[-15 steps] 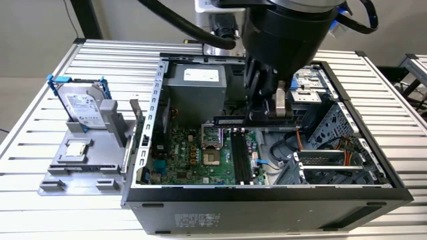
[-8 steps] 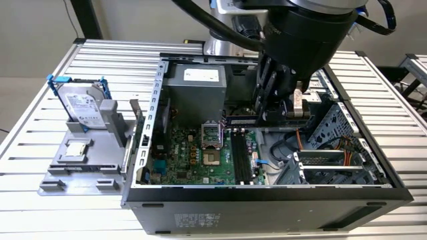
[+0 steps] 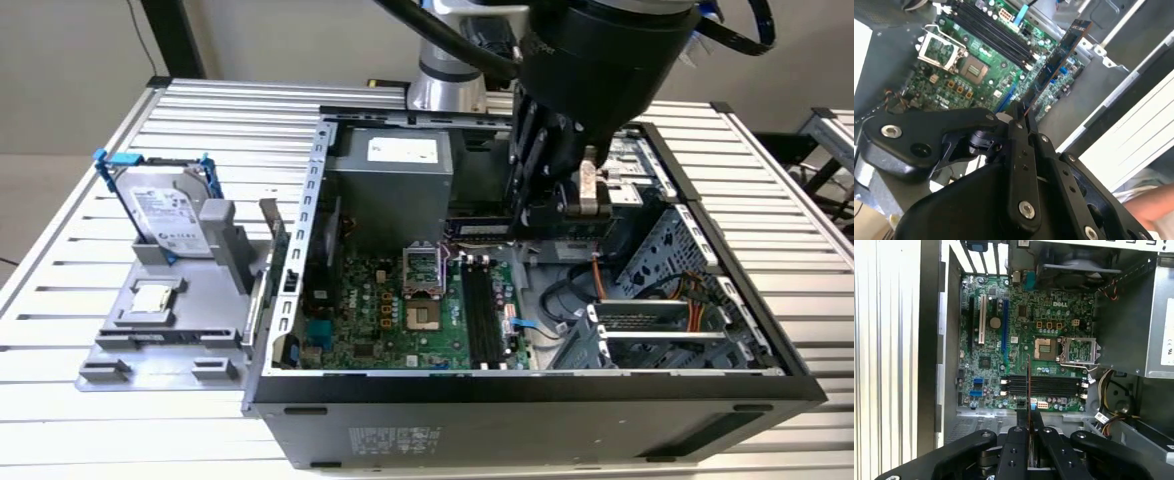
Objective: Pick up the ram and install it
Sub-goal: 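Insert the ram into the slot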
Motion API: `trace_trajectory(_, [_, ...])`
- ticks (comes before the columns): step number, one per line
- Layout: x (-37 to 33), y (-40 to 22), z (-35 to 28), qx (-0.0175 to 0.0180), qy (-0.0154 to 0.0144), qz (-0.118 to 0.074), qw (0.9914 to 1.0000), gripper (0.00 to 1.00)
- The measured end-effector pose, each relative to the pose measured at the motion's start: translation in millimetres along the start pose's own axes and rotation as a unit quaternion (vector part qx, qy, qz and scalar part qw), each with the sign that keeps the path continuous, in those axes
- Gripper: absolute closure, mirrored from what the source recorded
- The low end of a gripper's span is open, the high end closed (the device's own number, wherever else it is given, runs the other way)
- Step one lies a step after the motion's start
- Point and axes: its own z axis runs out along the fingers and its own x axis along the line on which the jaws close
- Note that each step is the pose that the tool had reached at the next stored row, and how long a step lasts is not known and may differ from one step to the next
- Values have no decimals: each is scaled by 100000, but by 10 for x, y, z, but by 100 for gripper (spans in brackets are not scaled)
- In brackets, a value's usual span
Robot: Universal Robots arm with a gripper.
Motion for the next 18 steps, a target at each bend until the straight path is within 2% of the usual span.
trace_trajectory(4, [-75, -3, 5, 6, -10, 199, 100000, 100])
trace_trajectory(13, [-117, -4, 13, 114, -53, 2872, 99959, 100])
trace_trajectory(18, [-143, -4, 15, 125, -57, 3065, 99953, 100])
